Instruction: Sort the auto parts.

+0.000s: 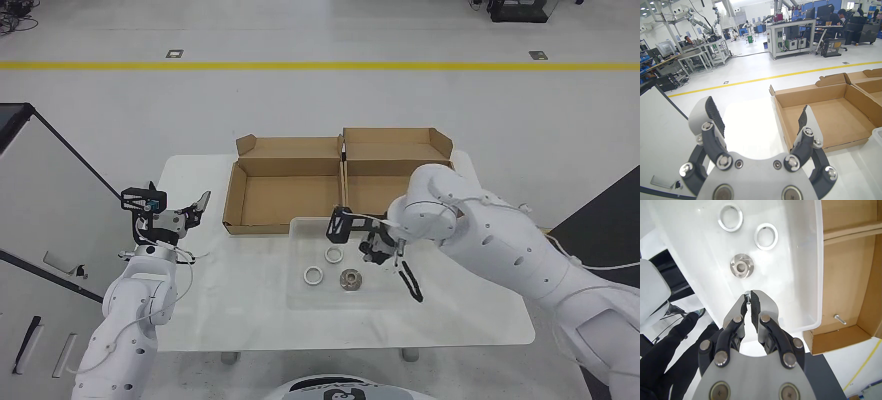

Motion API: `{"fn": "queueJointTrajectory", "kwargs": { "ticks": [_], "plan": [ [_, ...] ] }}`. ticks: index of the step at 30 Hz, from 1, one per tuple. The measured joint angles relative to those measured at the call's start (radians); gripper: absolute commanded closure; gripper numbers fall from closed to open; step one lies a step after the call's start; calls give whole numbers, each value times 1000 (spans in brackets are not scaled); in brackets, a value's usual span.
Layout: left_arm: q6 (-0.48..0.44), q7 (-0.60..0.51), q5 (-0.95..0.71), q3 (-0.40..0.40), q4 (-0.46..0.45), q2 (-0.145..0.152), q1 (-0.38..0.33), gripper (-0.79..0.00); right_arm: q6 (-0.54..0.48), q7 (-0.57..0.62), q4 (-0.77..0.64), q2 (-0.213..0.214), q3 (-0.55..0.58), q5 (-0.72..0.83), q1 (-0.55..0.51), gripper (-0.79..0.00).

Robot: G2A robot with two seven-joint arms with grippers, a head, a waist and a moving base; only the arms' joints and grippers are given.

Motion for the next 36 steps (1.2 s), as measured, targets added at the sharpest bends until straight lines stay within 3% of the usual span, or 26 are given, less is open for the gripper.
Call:
{"fn": "queueJointTrajectory", "kwargs": {
  "ticks": [13, 16, 26, 31, 36],
  "plan": [
    [0, 0, 0, 0, 0, 0, 0, -785, -3, -3, -20, 7, 1, 6, -1, 0],
    [0, 0, 0, 0, 0, 0, 0, -785, -10, -51, -4, 15, 29, 17, -18, 0],
    [0, 0, 0, 0, 0, 0, 0, -785, -137, -137, 20, 113, 235, 69, -120, 0],
    [0, 0, 0, 0, 0, 0, 0, -785, -212, -212, 48, 150, 232, 98, -88, 0],
    [0, 0, 0, 0, 0, 0, 0, -785, -300, -300, 122, 179, 173, 133, 11, 0]
  ]
}}
